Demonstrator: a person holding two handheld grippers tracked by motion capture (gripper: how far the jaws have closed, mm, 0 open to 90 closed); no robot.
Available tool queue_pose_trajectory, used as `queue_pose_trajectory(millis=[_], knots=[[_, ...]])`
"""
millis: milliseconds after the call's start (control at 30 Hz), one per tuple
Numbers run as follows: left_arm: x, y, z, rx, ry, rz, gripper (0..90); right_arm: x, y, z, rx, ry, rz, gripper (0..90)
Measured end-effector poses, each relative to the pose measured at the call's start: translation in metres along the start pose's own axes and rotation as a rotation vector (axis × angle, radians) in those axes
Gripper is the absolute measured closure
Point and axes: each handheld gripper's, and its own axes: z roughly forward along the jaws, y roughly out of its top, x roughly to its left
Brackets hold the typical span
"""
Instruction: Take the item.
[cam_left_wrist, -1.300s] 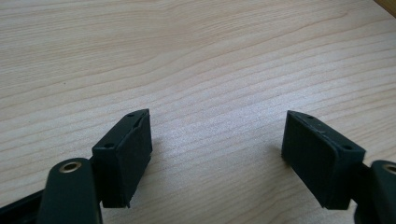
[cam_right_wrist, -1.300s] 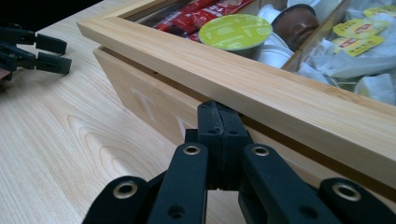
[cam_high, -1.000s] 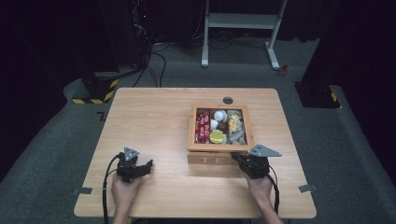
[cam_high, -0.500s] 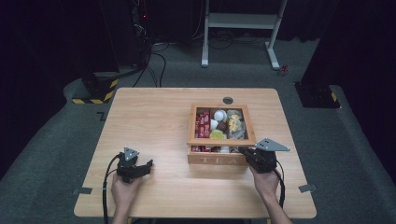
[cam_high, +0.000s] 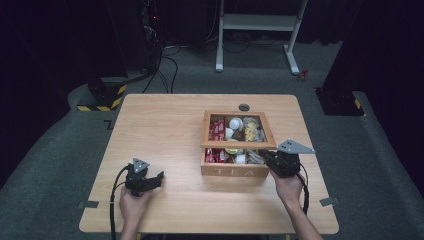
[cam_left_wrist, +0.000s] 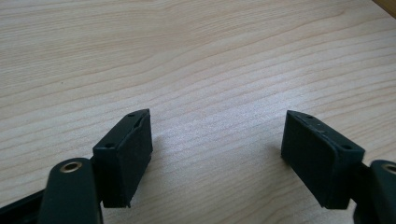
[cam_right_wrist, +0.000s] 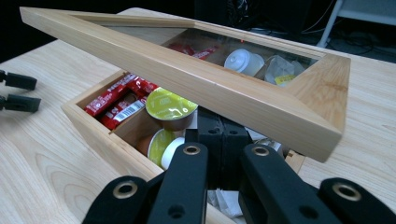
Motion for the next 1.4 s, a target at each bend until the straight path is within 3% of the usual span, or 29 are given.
queue_pose_trajectory(millis=[667, 833, 1133, 1400], knots=[[0.0, 0.0, 0.0, 0.0, -0.025, 0.031, 23.0, -0.014, 0.022, -0.006, -0.028, 0.009, 0.022, 89.9], [-0.002, -0.001, -0.001, 0.003, -0.054, 0.058, 23.6, -0.015, 0.025, -0.006, -0.036, 0.009, 0.031, 89.9], [-0.006, 0.001, -0.003, 0.019, -0.095, 0.071, 26.9, -0.016, 0.028, -0.006, -0.032, 0.011, 0.026, 89.9], [-0.015, 0.013, -0.011, -0.033, -0.156, 0.071, 27.6, -0.018, 0.035, -0.006, -0.025, 0.007, 0.027, 89.9]])
